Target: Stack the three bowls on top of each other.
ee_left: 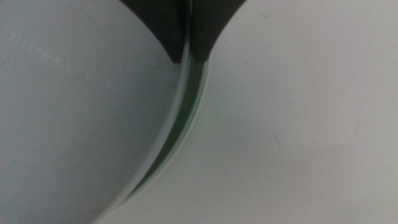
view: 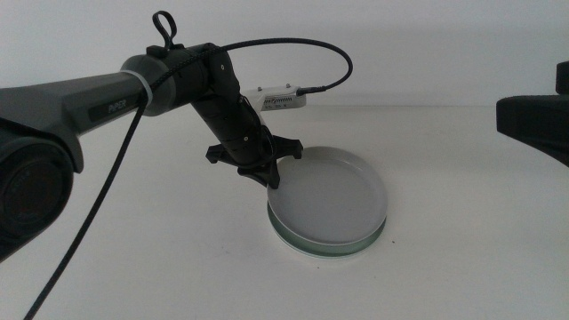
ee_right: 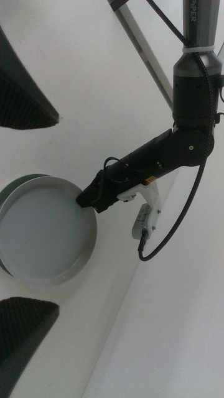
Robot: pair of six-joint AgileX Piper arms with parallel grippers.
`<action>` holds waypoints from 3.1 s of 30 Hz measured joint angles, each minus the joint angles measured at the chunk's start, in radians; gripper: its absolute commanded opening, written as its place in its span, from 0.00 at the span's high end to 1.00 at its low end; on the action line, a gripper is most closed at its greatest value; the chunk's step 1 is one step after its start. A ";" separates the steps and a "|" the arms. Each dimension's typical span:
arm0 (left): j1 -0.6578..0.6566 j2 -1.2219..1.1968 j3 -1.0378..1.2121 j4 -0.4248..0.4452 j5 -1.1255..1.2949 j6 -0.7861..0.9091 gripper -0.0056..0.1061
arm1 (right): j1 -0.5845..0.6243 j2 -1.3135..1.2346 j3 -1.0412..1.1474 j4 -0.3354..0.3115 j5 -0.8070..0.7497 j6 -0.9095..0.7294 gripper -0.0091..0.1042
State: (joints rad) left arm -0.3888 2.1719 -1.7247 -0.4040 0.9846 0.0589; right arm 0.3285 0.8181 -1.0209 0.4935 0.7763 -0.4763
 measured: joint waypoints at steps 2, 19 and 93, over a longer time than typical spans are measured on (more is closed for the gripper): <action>0.000 0.000 0.000 0.000 -0.006 0.013 0.97 | 0.000 0.000 0.000 0.002 0.000 0.000 0.10; 0.000 0.001 -0.021 0.013 0.021 0.046 0.26 | 0.000 0.000 0.000 0.002 0.000 0.000 0.10; 0.338 -1.596 1.167 -0.226 -0.811 0.489 0.11 | -0.301 -0.214 0.276 -0.149 -0.376 0.165 0.10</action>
State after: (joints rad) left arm -0.0508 0.5759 -0.5579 -0.6305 0.1731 0.5479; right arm 0.0274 0.6044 -0.7452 0.3448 0.4004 -0.3114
